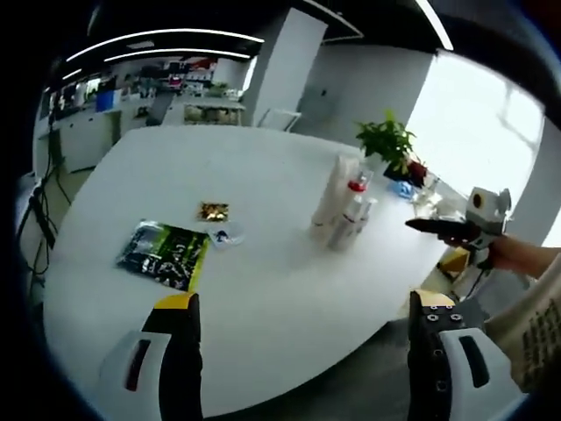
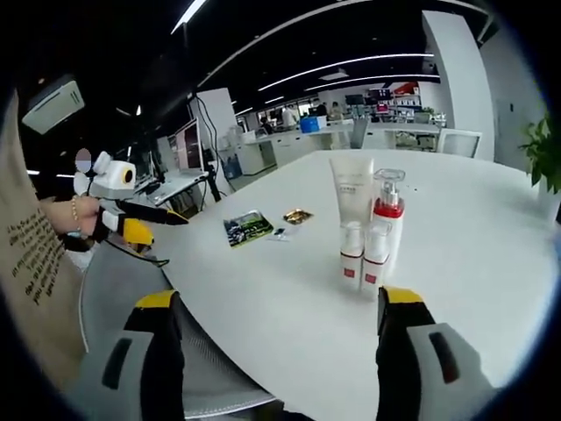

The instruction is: Arrange the skincare products in the storage area until every visible bottle or jar stands upright without overlapping.

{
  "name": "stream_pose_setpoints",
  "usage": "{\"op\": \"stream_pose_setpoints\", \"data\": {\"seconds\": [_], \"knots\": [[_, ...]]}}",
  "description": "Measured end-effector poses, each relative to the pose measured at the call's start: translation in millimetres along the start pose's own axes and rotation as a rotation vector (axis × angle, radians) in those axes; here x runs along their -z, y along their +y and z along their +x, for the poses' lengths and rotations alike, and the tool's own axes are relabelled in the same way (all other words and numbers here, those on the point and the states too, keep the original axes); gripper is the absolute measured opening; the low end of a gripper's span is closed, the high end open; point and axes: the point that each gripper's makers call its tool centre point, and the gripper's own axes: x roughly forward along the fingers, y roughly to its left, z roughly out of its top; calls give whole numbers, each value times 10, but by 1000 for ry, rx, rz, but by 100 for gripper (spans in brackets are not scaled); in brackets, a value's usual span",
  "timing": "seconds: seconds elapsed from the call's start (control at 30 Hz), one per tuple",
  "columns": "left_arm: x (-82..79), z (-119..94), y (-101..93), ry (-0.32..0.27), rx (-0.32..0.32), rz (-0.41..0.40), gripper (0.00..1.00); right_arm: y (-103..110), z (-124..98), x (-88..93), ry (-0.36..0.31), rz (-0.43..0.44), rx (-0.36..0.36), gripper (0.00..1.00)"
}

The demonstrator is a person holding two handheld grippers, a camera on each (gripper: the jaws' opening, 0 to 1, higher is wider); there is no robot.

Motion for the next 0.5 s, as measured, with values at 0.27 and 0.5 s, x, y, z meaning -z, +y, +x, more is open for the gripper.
{"op": "stream_pose_setpoints", "data": {"seconds": [0.27, 0.5], "knots": [[13, 146, 386, 14, -159, -121, 97, -37, 13, 38, 13, 19, 14, 92], [-25, 311, 737, -8, -298, -235, 97, -130, -2, 72, 29, 33, 37, 92]]}}
